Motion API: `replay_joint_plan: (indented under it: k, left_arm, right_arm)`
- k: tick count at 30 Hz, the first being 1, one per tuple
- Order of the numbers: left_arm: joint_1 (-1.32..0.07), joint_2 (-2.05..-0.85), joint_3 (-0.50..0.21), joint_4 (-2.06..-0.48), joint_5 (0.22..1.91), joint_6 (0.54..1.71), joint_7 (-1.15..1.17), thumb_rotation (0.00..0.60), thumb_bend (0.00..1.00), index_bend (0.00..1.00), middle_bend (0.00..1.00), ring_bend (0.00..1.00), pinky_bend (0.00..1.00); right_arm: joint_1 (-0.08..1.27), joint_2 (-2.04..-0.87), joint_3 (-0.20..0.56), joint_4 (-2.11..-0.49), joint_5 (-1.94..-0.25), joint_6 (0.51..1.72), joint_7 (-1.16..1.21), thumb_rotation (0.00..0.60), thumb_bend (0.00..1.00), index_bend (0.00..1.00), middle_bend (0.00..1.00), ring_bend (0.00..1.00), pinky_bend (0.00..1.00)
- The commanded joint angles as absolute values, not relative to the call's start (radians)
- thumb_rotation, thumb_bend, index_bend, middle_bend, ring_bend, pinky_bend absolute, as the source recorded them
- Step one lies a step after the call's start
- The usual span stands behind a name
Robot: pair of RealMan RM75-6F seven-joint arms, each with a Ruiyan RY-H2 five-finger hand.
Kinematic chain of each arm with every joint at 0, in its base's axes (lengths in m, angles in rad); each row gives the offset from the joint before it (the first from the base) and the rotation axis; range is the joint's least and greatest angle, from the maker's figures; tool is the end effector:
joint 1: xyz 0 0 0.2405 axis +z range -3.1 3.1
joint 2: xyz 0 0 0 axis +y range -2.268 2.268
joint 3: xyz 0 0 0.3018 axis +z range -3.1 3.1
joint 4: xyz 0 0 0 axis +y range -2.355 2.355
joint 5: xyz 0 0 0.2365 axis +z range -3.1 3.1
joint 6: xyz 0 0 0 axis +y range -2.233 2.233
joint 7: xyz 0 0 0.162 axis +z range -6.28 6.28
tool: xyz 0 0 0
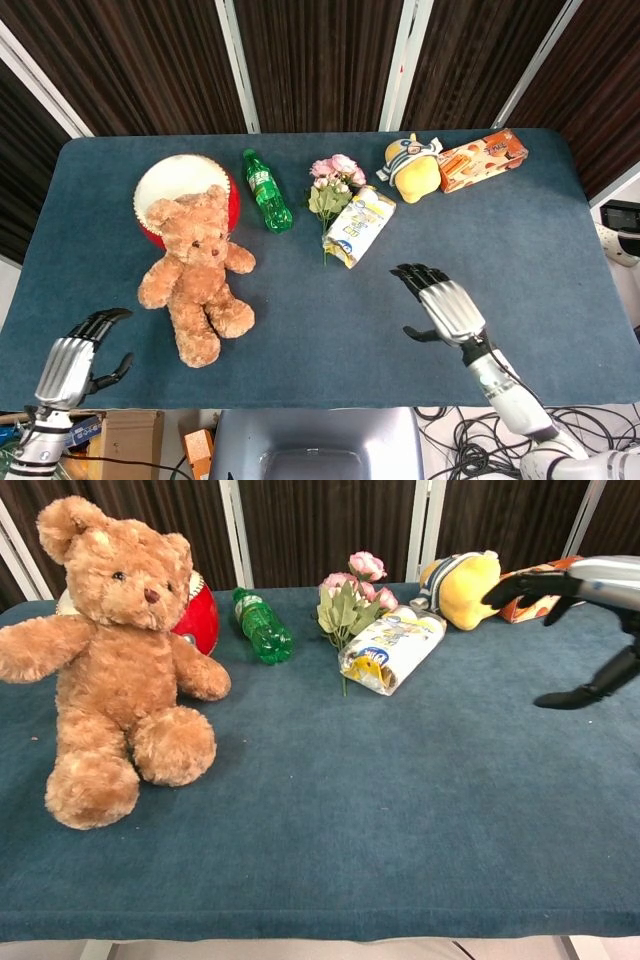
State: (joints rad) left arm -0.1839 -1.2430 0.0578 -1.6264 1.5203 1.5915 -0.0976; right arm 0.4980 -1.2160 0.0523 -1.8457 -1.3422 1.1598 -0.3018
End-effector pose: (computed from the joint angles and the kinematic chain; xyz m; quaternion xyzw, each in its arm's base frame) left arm -0.3260 0.2112 0.1068 -0.5750 -0.4242 -0.4809 0.5081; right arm -0.2203 -0.3020 0.0552 0.7293 -0.3698 0.3832 0.4295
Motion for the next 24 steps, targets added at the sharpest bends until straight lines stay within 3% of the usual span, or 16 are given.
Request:
replay_joint_plan:
  k: [1,4,6,11,17,24]
  left_arm:
    - [-0.131,-1.205,-0.001,-1.704,1.407,1.607,-0.038,0.6,0.35,0.28,0.16,0.15,0.33]
    - [-0.124,-1.176,-0.007,-1.76,1.333,1.56,0.006,0.6,0.34,0.24,0.1,0.15,0.34]
    - [-0.125,-1.162,-0.015,-1.792,1.297,1.536,0.026,0.6,0.34,0.17,0.05,0.15,0.37]
    - [-0.126,-1.19,-0.05,-1.812,1.239,1.538,0.119,0.6,0.28,0.06,0.03,0.16,0.38]
    - [-0.146,-1.311,-0.12,-1.734,1.225,1.567,0.148,0.6,0.24,0.22,0.0,0.12,0.35]
    - [-0.19,-1.388,-0.194,-1.66,1.148,1.47,0.052,0.6,0.24,0.37,0.0,0.11,0.35]
  right_arm:
    - [0.362,-1.168,-0.049,-1.82,-1.462,1.329,-0.347,0.6,0.12,0.17,0.11,0.1,0.23]
    - [0.286,-1.15,-0.09,-1.782,-1.509,1.421,-0.335,0.6,0.12,0.17,0.11,0.1,0.23]
    - [0.245,-1.138,-0.107,-1.764,-1.528,1.469,-0.323,0.6,0.12,0.18,0.11,0.1,0.23]
    - [0.151,-1.143,-0.107,-1.692,-1.552,1.596,-0.268,0.6,0.12,0.18,0.11,0.1,0.23]
    - [0.097,-1.159,-0.066,-1.625,-1.558,1.679,-0.23,0.6,0.12,0.21,0.11,0.09,0.23]
    - [0.081,-1.126,-0.06,-1.642,-1.587,1.672,-0.18,0.6,0.12,0.22,0.11,0.08,0.23]
